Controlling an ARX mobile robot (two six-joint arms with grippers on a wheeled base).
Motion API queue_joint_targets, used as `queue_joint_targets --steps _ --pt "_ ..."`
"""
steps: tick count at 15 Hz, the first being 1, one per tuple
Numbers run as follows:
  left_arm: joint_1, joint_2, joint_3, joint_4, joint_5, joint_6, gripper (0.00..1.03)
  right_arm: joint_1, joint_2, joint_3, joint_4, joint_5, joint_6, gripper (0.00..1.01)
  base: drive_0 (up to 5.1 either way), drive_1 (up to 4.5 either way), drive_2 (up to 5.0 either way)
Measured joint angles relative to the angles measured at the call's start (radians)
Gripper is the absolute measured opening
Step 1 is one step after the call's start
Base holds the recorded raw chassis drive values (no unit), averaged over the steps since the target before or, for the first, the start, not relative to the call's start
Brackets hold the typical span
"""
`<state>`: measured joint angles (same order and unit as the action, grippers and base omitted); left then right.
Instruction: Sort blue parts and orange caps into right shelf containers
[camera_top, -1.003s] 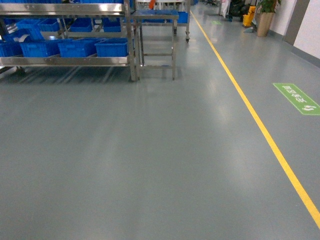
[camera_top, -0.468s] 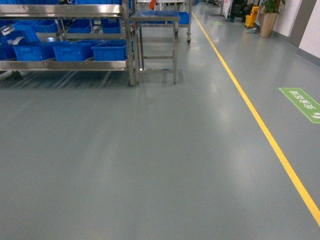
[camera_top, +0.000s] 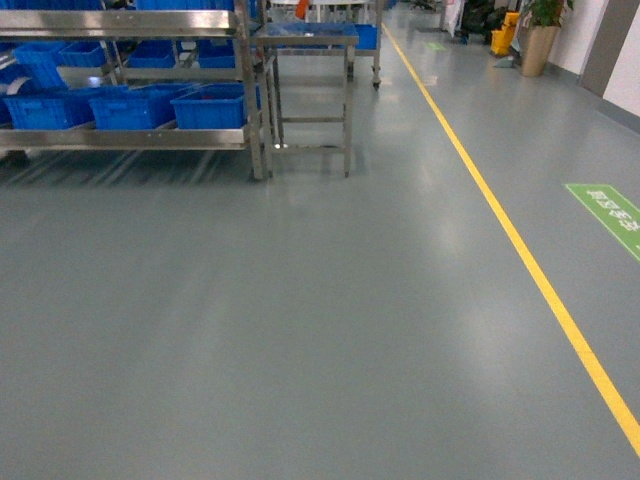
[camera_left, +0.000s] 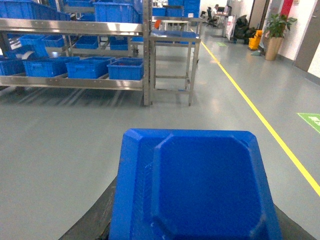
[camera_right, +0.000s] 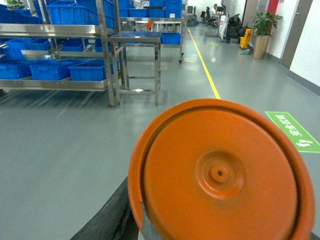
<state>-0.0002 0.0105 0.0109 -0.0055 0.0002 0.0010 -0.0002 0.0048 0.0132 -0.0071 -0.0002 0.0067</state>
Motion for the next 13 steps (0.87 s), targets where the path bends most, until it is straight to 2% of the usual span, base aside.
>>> queue_joint_targets --steps 3,13 --pt "0.000 0.000 0.000 0.002 0.000 0.000 0.42 0.000 0.000 0.000 0.001 0.000 0.000 0.45 -1.7 -1.72 -1.7" --pt "0.000 0.000 0.000 0.000 -0.001 0.000 0.42 0.000 0.000 0.000 0.004 0.000 0.000 0.45 0.0 4.30 -4.3"
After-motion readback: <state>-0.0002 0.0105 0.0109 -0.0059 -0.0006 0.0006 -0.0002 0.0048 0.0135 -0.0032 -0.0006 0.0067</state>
